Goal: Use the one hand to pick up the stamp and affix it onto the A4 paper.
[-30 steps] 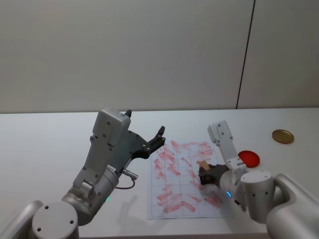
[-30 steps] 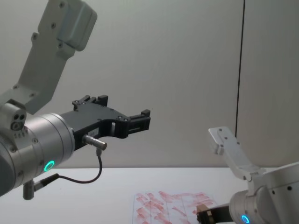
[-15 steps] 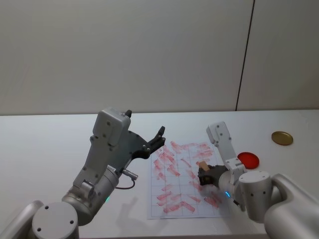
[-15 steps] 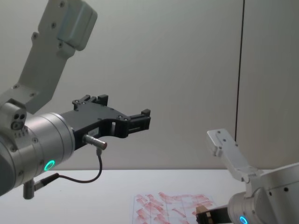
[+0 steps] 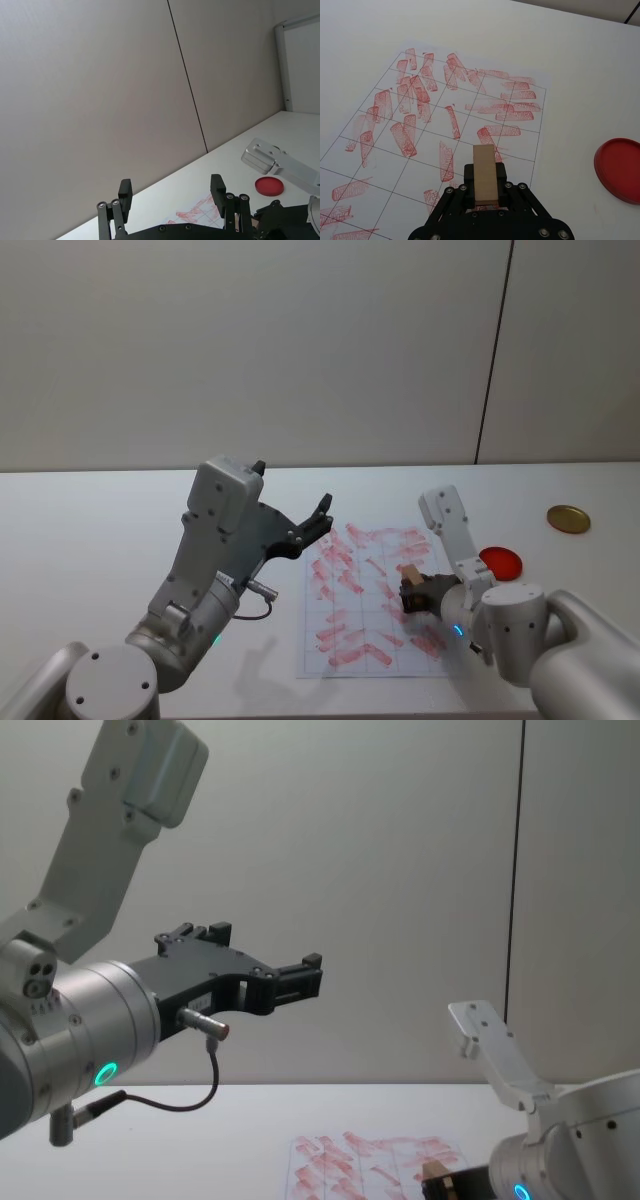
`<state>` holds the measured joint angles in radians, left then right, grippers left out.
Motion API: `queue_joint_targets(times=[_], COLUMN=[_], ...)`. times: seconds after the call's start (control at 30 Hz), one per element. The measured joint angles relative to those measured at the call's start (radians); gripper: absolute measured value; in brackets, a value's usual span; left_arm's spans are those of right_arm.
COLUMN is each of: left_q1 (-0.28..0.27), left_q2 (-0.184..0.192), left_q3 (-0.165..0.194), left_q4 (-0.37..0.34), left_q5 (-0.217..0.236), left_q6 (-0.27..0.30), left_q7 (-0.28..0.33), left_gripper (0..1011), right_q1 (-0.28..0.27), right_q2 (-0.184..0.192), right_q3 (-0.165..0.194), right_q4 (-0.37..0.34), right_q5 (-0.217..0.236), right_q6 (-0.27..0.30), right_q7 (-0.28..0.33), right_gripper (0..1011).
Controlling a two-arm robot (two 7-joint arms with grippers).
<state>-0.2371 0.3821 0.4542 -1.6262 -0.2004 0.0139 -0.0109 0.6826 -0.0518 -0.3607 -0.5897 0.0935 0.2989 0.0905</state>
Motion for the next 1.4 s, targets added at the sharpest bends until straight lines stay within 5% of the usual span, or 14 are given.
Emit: queue_joint_targets(times=[0.57, 1.4], left_q1=[0.0, 0.0], left_q2=[0.0, 0.0], left_q3=[0.0, 0.0], left_q4=[0.0, 0.0], left_q5=[0.0, 0.0], left_q6=[0.0, 0.0], left_q7=[0.0, 0.0], left_gripper=[993, 993], right_q1=[0.006, -0.131], right_q2=[-0.001, 0.068], right_q3=[0.015, 0.064], right_q4=[0.005, -0.452], right_q5=[0.005, 0.049], right_q6=[0.005, 0.092], right_q7=[0.001, -0.047], right_gripper=[220, 220])
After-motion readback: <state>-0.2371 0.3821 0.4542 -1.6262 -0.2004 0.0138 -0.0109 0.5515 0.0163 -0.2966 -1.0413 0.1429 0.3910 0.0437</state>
